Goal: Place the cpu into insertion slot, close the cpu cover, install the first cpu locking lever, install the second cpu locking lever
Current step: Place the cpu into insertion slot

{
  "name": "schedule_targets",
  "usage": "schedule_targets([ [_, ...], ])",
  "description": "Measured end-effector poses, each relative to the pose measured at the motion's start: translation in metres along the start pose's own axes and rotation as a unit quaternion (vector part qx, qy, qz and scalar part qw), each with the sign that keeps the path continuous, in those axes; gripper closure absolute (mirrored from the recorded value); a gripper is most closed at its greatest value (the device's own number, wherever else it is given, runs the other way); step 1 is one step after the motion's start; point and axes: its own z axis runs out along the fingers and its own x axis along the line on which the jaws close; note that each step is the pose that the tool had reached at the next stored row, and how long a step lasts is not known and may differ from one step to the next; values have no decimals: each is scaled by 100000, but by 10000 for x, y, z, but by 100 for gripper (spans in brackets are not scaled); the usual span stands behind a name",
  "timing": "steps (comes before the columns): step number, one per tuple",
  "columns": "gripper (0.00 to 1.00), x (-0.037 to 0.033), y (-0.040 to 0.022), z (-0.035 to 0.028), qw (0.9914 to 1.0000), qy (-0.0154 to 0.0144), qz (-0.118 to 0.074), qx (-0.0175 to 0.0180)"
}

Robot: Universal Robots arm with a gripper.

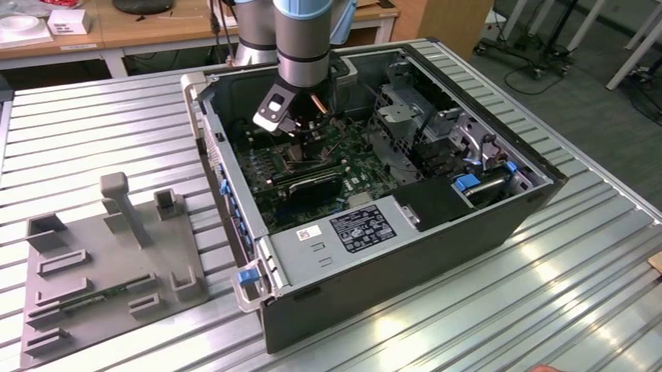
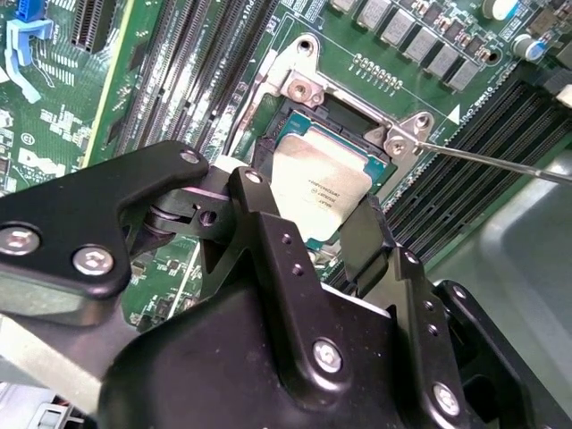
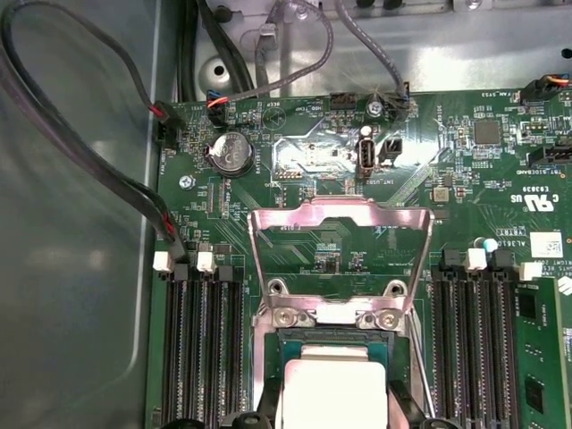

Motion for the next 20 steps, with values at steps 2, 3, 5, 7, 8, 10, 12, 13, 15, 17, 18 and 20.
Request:
schedule_targets([
  [2, 46, -1, 0, 1, 100000, -14, 0, 9],
  [3, 46, -1, 0, 1, 100000, -19, 0, 11],
  [5, 46, 0, 1, 2, 100000, -9, 5, 7],
  [7, 46, 0, 2, 2, 100000, -5, 7, 3],
  [8, 46, 0, 3, 2, 100000, -2, 5, 4],
  [10, 46, 0, 3, 2, 100000, -1, 3, 0],
  [12, 46, 0, 3, 8, 100000, 15, 67, -10],
  [13, 46, 0, 3, 8, 100000, -3, 99, -5],
  [15, 46, -1, 3, 8, 100000, -14, 106, 0],
  [17, 46, -1, 3, 8, 100000, -11, 106, -1],
  [18, 46, -1, 2, 8, 100000, -13, 107, 0],
  [20, 46, -1, 0, 10, 100000, -4, 110, -7],
])
